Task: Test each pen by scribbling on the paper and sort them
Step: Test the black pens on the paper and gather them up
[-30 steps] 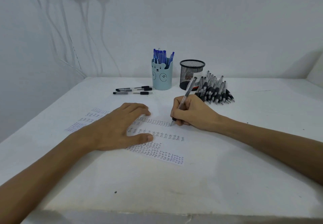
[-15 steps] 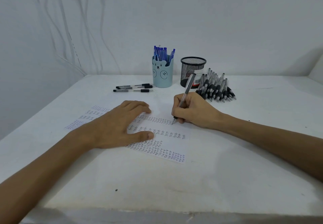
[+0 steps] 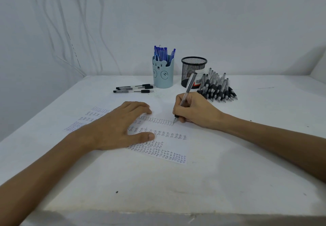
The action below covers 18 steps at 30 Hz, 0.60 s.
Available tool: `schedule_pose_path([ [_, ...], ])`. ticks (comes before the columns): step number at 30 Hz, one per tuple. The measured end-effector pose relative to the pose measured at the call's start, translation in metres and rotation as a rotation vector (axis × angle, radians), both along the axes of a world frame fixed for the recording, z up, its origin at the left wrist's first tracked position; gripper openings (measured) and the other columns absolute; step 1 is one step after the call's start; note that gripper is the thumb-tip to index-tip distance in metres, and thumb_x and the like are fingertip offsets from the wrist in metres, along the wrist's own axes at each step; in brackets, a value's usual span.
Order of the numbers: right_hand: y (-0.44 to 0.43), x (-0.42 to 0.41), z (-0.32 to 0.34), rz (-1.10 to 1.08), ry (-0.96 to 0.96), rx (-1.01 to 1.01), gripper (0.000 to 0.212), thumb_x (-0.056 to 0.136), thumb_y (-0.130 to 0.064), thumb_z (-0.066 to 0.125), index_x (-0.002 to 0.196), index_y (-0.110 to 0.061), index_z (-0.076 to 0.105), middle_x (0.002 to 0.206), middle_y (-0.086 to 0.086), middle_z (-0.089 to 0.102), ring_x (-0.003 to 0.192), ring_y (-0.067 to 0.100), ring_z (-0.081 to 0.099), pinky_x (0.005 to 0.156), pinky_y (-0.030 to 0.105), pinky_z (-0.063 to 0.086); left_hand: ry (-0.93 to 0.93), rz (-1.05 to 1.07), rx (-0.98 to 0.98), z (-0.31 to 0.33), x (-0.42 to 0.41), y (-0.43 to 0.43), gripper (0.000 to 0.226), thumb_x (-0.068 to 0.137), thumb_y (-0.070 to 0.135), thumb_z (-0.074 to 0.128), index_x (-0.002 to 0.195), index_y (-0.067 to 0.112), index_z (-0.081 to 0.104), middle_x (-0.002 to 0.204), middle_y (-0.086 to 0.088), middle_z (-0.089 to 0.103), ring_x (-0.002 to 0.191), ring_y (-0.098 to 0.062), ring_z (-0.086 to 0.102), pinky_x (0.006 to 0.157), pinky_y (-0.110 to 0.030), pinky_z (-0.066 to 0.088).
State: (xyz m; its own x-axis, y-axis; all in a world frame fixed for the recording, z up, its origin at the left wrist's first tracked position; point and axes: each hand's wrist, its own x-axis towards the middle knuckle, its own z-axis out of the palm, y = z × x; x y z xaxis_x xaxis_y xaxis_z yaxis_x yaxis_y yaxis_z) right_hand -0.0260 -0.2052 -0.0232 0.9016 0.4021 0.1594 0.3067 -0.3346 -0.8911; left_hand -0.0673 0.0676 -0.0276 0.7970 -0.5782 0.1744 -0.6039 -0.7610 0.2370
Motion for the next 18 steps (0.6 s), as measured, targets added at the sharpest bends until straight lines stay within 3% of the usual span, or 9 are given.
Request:
schedule_pose_path([
  [3, 0.0002, 0.0006, -0.0009, -0.015, -0.005, 0.002, 0.015, 0.088, -0.003, 0.065, 0.081, 0.009, 0.06, 0.06, 0.014, 0.064, 0.047, 0.011, 0.049, 0.046, 0.016, 0.037, -0.001, 0.007, 0.006, -0.0003, 0.0003, 0.0001, 0.08, 0.084, 0.088, 0.043, 0.147, 0.039, 0.04, 0.152, 0.027, 0.033, 0.145, 0.007, 0.021, 0.113, -0.016, 0.026],
  [10, -0.0002, -0.0002, -0.0003, -0.013, -0.015, -0.012, 0.017, 0.087, -0.003, 0.065, 0.079, 0.01, 0.058, 0.06, 0.017, 0.064, 0.044, 0.013, 0.045, 0.044, 0.019, 0.036, -0.001, 0.005, 0.013, 0.0006, -0.0003, -0.0006, 0.08, 0.084, 0.088, 0.042, 0.147, 0.039, 0.04, 0.152, 0.028, 0.033, 0.143, 0.008, 0.021, 0.107, -0.009, 0.023],
  [18, -0.0012, 0.0004, -0.001, -0.033, -0.032, -0.004, 0.02, 0.088, -0.005, 0.067, 0.081, 0.011, 0.057, 0.06, 0.016, 0.065, 0.044, 0.016, 0.043, 0.044, 0.021, 0.037, 0.005, 0.014, 0.016, 0.0009, -0.0012, -0.0009, 0.083, 0.082, 0.09, 0.04, 0.147, 0.039, 0.04, 0.152, 0.028, 0.032, 0.144, 0.009, 0.02, 0.114, -0.018, 0.026],
])
